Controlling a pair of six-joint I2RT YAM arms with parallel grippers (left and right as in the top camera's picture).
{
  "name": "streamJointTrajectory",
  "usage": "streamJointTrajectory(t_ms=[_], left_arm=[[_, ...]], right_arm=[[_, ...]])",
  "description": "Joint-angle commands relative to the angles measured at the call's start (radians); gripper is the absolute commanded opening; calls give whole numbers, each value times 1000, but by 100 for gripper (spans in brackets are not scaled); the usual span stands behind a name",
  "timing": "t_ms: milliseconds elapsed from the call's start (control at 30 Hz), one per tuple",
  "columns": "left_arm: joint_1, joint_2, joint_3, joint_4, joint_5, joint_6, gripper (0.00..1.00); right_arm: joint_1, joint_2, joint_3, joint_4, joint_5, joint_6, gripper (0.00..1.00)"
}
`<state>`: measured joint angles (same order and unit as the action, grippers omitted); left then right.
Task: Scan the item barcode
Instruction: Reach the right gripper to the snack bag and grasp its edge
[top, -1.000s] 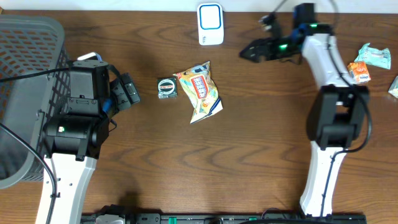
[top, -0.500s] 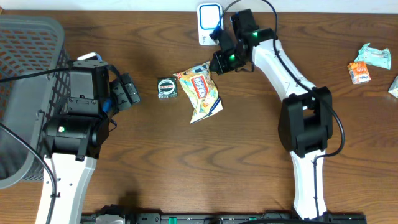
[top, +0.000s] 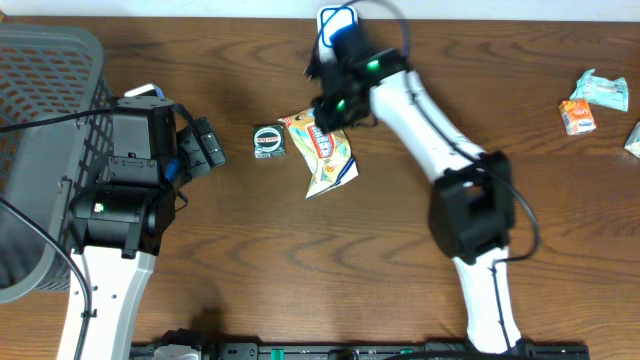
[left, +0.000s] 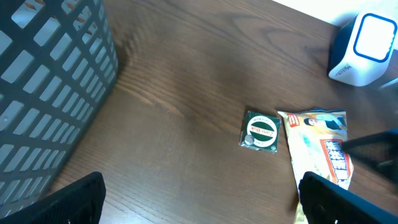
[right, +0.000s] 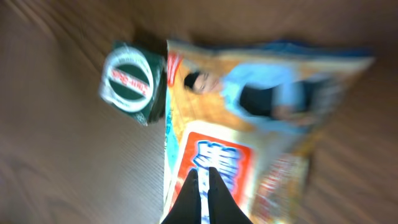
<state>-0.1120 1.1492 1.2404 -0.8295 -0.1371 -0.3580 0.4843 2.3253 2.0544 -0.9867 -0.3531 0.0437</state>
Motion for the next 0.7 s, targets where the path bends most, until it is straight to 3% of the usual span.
streamJointTrajectory(t_ms=[0,367,433,500,567,667], left_arm=[[4,-5,2,0,-6,13,98],[4,-5,2,0,-6,13,98],[4,-5,2,0,-6,13,98],[4,-5,2,0,-6,13,98],[4,-5,2,0,-6,13,98],[4,-5,2,0,-6,13,98]], right_arm=[[38,99,-15,-46,134,13,1],[31,-17,63,-210,321,23,1],[27,-63,64,-237,317,23,7],[27,-95,64,-266,317,23,23],[35,-110,64,-307,317,23,27],[54,-106,48,-398,316,24,1]])
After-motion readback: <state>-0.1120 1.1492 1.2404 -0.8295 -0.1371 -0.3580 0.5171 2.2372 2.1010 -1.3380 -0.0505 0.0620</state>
